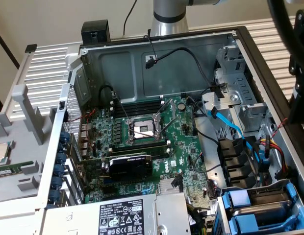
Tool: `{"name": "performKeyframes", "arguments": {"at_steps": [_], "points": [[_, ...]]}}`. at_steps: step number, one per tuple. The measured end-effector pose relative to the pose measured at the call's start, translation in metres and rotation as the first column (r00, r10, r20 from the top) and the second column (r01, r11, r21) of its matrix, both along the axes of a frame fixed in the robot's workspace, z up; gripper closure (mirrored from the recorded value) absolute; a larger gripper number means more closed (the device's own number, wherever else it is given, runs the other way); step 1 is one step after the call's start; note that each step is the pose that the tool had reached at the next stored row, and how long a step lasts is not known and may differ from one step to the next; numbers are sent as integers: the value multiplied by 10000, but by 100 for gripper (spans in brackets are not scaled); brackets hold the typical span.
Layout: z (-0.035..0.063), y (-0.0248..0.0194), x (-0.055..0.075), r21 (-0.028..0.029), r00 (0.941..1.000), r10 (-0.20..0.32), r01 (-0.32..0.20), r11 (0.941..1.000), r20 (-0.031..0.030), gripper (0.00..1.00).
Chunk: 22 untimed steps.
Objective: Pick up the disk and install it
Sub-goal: 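Insert the first disk wire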
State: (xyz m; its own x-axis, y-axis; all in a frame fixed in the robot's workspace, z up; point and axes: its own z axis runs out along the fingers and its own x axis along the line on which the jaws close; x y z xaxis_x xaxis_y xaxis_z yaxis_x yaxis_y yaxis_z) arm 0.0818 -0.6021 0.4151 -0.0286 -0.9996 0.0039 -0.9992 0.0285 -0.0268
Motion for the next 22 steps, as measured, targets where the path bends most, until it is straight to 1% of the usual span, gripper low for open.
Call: {"name": "performKeyframes", "arguments": {"at_steps": [2,3,5,7,8,10,12,16,20,21,22], "points": [[-31,13,1,6,10000,-63,63,10000,0,49],[-47,27,1,15,10000,-77,77,10000,0,49],[-68,67,-5,57,10000,-80,80,10000,-4,49],[-70,75,-9,60,10000,-52,52,10000,-48,49],[-70,86,-9,56,10000,-43,44,10000,-70,49],[-87,126,-9,57,10000,-53,54,10000,-70,49],[-115,133,-9,60,9998,-191,192,9998,-70,49],[-171,133,-9,68,9963,-853,854,9963,-71,49],[-230,161,-12,83,9946,-1039,1040,9945,-71,49],[-244,171,-12,83,9943,-1065,1065,9943,-71,47],[-259,181,-13,85,9940,-1092,1092,9940,-71,41]]}}
